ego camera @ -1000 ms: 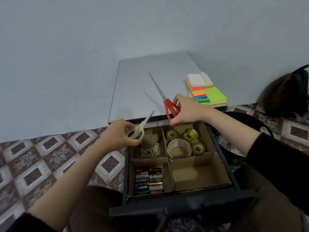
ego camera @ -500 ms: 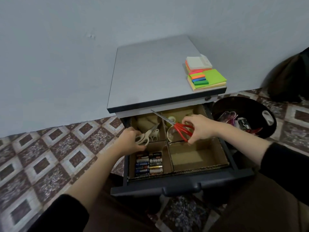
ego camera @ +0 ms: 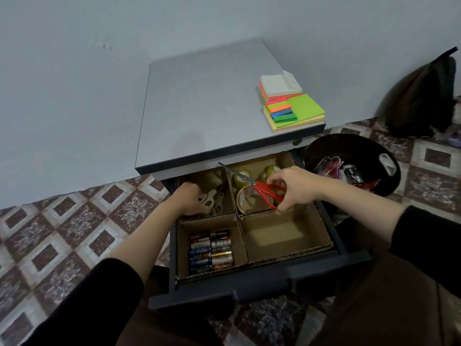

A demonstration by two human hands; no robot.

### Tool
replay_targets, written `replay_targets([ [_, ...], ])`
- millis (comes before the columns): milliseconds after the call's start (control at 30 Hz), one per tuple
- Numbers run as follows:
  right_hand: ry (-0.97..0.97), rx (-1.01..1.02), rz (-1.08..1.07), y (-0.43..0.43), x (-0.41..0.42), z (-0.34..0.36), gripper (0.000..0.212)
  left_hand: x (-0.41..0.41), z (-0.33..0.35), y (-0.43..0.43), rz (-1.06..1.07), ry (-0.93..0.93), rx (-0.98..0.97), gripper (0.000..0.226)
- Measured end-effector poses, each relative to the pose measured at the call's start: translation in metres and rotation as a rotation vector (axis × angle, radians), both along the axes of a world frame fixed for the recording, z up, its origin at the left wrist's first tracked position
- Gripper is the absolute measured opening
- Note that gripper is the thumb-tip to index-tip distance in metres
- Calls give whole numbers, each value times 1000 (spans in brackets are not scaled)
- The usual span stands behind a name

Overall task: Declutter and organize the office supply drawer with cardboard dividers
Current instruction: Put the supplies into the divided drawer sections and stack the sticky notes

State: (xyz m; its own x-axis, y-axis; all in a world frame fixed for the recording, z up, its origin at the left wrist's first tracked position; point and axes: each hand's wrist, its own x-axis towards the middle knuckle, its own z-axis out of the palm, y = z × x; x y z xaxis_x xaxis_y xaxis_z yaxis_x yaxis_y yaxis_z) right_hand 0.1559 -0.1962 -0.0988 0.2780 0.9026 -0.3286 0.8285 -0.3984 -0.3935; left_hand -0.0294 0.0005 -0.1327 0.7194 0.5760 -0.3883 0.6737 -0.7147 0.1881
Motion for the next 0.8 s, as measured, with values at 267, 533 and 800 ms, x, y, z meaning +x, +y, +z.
replay_targets([
  [267, 44, -32, 12, 7, 0, -8, 83, 8, -20, -2, 3, -27, 4, 27],
  [533, 77, -19, 26, 15, -6, -7, 79, 3, -31, -1, 4, -100, 63, 49],
  [800, 89, 23, 41, 23, -21, -1, 71, -27, -15, -9, 90, -477, 162, 37],
])
